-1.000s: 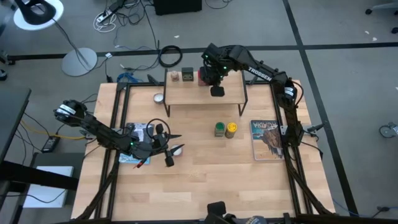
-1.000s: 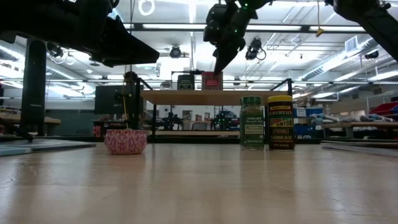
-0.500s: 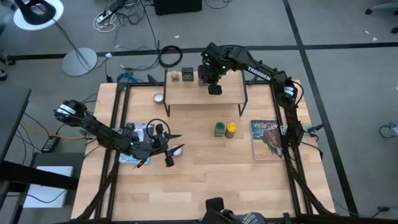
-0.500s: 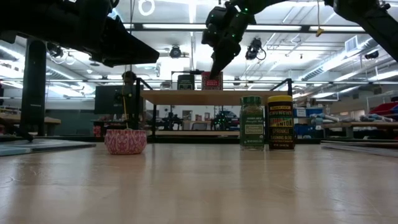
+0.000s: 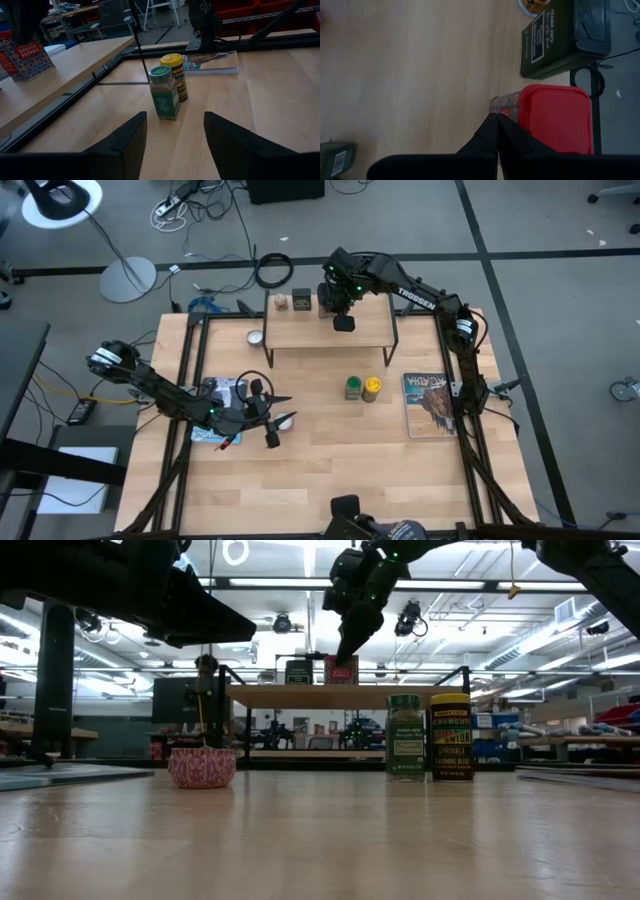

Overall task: Shelf spices
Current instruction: Put the red seasoning can on the shelf

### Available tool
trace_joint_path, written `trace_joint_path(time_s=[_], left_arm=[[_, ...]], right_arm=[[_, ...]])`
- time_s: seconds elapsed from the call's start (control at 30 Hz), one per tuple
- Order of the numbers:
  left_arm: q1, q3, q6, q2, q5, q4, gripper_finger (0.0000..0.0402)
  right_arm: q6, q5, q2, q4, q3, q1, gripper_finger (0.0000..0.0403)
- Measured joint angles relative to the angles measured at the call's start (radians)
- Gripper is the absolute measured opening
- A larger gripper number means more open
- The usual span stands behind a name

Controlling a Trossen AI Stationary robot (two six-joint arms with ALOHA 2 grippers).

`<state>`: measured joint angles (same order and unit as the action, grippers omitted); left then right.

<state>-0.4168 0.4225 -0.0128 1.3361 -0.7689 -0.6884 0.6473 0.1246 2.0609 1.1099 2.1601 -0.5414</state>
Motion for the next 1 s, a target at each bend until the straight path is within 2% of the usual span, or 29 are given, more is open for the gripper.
trace_joint_path(time_s=[0.27,1.0], left_arm=[[0.000,0.000,0.000,0.000,0.000,0.000,0.0202],[0.000,0.000,0.000,0.000,0.000,0.001,0.0202]], right_arm=[[-0.001,-0.031,0.000,-0.021,0.001,-0.002,0.0000],[0.012,-0.025,0.000,-0.042,0.001,-0.003,0.0000]])
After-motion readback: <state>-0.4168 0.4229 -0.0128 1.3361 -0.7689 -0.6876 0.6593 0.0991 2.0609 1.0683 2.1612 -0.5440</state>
